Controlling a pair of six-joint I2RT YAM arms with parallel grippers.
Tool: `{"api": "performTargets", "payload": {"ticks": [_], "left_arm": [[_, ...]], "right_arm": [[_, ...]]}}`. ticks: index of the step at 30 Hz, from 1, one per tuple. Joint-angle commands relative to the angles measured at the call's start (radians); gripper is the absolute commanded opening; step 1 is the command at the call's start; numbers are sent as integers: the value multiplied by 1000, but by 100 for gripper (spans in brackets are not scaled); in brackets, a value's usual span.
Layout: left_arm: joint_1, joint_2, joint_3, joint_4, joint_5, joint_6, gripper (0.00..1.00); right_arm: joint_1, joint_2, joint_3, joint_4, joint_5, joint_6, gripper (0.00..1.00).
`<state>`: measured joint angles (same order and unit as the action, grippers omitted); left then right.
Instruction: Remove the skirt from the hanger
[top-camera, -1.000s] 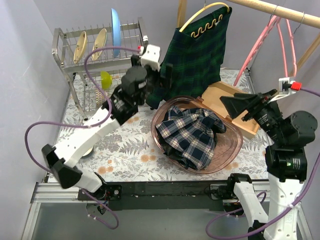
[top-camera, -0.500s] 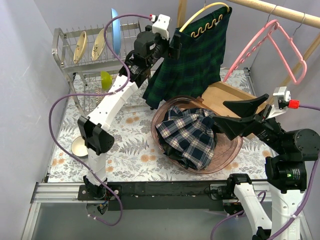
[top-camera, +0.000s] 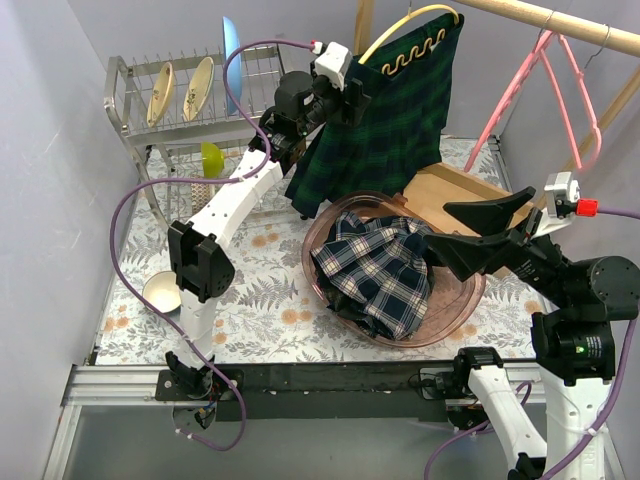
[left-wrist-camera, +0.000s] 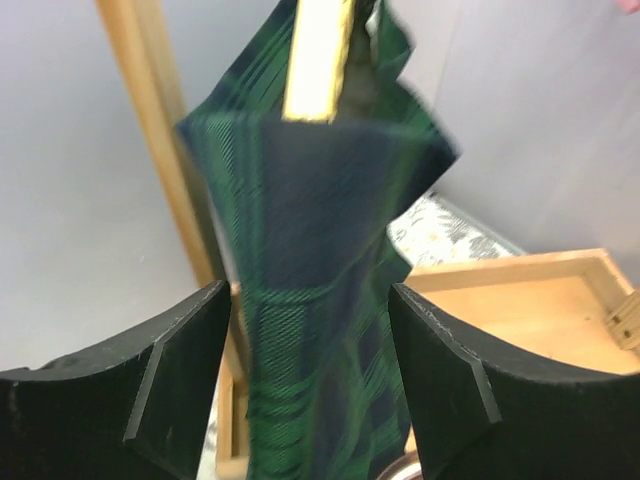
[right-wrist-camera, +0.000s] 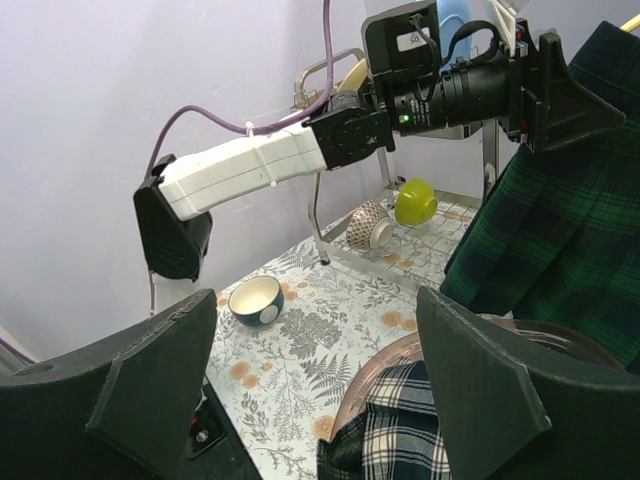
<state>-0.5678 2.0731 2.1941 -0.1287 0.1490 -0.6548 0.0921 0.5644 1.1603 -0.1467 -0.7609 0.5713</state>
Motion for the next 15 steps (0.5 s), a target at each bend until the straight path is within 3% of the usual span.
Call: {"api": "performTargets", "payload": {"ticks": [1, 8, 15], "left_arm": [[-1, -1, 29, 86, 63, -9, 63], [-3, 18, 35, 123, 37, -14, 63], [-3, 48, 85, 173, 27, -28, 51]], "right_arm": [[5, 11, 42, 49, 18, -7, 87], [6, 14, 29, 59, 26, -4, 87], [5, 11, 6, 78, 34, 2, 87]]}}
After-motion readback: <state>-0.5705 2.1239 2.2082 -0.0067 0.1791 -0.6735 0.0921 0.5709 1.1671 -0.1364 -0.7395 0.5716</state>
